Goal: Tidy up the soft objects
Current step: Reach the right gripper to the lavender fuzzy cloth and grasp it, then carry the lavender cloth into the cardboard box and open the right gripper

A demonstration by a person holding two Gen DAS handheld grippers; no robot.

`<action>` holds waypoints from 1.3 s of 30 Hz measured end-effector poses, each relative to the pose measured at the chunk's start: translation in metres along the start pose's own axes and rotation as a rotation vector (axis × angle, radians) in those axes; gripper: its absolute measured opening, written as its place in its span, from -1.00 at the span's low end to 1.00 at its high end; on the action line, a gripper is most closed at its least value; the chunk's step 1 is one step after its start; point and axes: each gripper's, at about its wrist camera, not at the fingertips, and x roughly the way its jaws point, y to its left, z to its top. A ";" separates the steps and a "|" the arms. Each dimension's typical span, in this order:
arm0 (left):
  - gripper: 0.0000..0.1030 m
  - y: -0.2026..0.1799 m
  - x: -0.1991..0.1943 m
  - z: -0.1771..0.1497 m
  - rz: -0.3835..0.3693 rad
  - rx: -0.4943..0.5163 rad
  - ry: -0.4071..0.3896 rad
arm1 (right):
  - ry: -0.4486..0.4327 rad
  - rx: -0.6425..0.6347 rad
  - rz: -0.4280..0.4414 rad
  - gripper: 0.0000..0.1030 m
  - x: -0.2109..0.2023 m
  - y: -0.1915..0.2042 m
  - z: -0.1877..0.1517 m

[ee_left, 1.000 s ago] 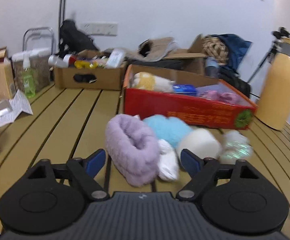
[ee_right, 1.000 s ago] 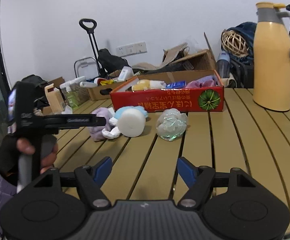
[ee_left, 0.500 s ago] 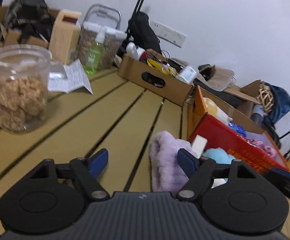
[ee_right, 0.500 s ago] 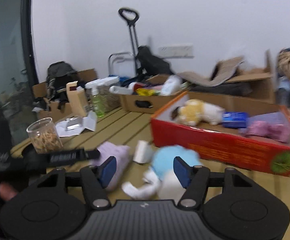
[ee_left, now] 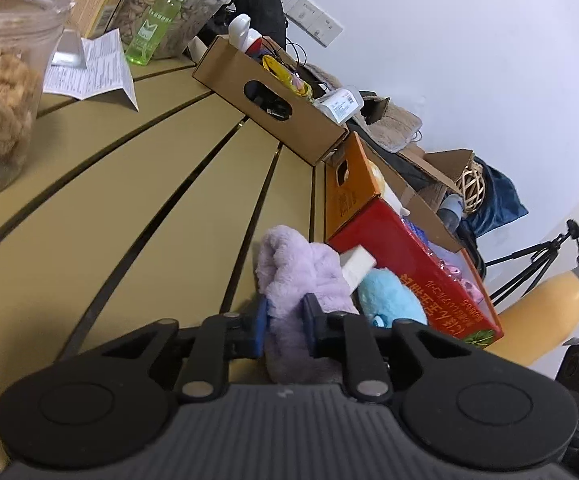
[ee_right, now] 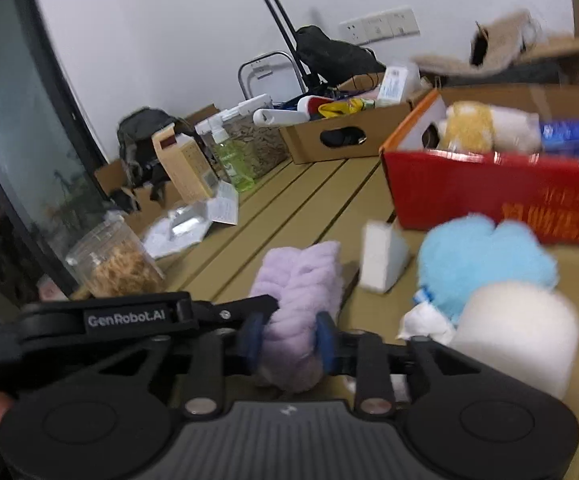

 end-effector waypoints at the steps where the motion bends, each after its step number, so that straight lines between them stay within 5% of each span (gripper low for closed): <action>1: -0.68 0.000 -0.002 -0.001 -0.013 -0.012 0.006 | 0.003 -0.012 -0.010 -0.69 -0.004 0.003 0.000; 7: -0.72 -0.021 -0.014 -0.025 -0.108 -0.058 0.077 | 0.008 -0.074 -0.052 -0.74 -0.054 0.002 -0.005; 19: -0.72 -0.120 0.033 -0.084 -0.176 0.114 0.195 | 0.000 0.007 -0.239 -0.75 -0.134 -0.078 -0.024; 24: -0.52 -0.128 0.032 -0.077 -0.175 0.195 0.199 | -0.022 0.015 -0.241 -0.75 -0.141 -0.092 -0.024; 26: -0.09 -0.133 0.030 -0.060 -0.145 0.265 0.154 | -0.021 0.007 -0.223 -0.75 -0.139 -0.095 -0.022; 28: 0.01 -0.147 0.038 -0.046 -0.136 0.424 0.144 | -0.021 -0.002 -0.216 -0.75 -0.139 -0.099 -0.019; 34: 0.01 -0.170 0.088 -0.032 -0.165 0.588 0.204 | 0.013 -0.037 -0.167 -0.75 -0.133 -0.112 -0.005; 39: -0.17 -0.160 0.115 -0.034 -0.198 0.500 0.298 | 0.029 -0.072 -0.199 -0.75 -0.123 -0.129 0.012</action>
